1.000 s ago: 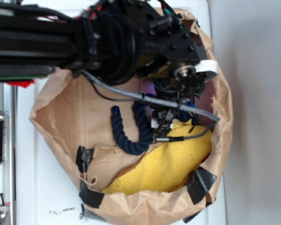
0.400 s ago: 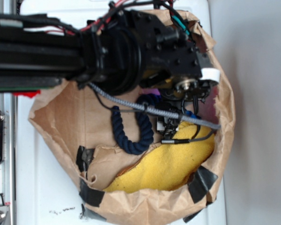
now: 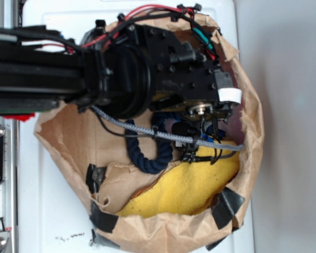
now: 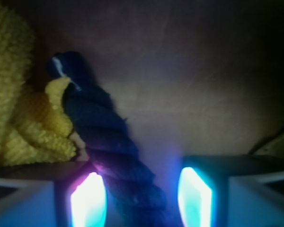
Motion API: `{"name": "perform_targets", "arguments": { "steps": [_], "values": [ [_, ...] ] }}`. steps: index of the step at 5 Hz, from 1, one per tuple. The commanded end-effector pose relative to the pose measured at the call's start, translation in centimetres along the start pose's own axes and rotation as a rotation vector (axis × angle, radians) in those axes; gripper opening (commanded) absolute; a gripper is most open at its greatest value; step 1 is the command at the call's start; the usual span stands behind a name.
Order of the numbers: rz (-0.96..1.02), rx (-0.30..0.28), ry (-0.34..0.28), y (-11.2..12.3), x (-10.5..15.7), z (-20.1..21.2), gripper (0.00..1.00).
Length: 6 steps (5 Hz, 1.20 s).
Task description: Grab the blue rope.
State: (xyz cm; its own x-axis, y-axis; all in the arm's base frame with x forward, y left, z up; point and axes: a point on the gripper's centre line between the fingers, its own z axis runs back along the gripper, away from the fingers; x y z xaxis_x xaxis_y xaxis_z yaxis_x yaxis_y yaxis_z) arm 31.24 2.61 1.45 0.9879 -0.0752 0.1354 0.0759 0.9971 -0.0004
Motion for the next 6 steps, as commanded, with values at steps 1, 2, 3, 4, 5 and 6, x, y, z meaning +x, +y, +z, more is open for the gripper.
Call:
{"name": "perform_targets", "arguments": {
  "steps": [1,2,3,4,5,6],
  "values": [
    [-0.026,-0.014,-0.042,-0.9,0.6,1.4,0.0],
    [-0.017,-0.024,-0.051,-0.6,0.5,1.8,0.0],
    [0.016,-0.031,-0.089,0.3,-0.2,3.9,0.0],
    [0.057,-0.125,-0.118,2.2,-1.9,9.1,0.0],
    [0.087,-0.171,-0.115,3.0,-3.2,14.2,0.0],
    [0.109,-0.149,-0.129,2.9,-3.6,17.8,0.0]
  ]
}}
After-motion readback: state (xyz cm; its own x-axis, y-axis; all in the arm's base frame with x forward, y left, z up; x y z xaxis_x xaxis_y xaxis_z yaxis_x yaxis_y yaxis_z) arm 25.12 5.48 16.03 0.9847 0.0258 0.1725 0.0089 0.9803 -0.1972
